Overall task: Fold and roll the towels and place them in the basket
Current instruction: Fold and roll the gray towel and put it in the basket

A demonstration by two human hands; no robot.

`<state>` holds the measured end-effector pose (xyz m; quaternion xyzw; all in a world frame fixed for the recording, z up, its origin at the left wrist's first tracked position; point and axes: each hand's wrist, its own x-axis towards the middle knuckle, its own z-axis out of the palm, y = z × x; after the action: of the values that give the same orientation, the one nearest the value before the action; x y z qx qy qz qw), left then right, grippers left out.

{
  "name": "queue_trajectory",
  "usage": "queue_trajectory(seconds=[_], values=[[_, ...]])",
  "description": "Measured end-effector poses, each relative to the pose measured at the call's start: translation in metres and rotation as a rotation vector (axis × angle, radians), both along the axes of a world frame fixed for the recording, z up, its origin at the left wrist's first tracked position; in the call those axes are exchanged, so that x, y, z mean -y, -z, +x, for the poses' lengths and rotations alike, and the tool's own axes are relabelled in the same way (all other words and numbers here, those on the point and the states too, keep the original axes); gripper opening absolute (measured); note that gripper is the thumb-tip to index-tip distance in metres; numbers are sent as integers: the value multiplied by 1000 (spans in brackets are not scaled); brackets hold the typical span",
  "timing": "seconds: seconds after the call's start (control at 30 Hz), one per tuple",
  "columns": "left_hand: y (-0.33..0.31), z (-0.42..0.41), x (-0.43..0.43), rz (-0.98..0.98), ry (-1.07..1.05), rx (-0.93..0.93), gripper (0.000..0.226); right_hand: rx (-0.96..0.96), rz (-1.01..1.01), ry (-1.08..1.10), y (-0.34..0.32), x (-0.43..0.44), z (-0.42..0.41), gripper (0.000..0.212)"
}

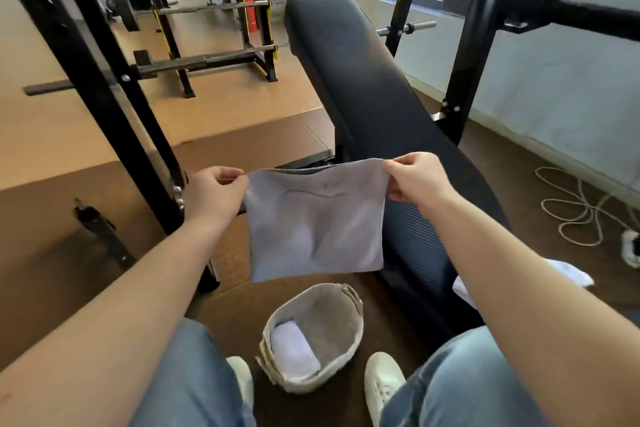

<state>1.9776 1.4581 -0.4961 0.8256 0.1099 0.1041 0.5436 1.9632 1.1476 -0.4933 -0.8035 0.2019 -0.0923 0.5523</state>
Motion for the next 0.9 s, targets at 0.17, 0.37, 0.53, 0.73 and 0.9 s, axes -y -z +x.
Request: queue_trajectory(seconds=[0.17, 0.37, 0.53, 0.73, 0.9], values=[[26, 10, 6, -97, 9, -78, 8, -98, 80, 34, 30, -21, 8, 9], [60, 11, 24, -344, 11, -234, 5, -129, 99, -12, 43, -42, 15, 6], [65, 8, 41, -328, 131, -196, 6, -142, -3, -119, 54, -59, 16, 8], [77, 1, 58, -236, 252, -187, 14, -73, -122, -209, 65, -72, 18, 11], [80, 2, 67, -210, 318, -193, 15, -33, -216, -388, 73, -81, 14, 17]])
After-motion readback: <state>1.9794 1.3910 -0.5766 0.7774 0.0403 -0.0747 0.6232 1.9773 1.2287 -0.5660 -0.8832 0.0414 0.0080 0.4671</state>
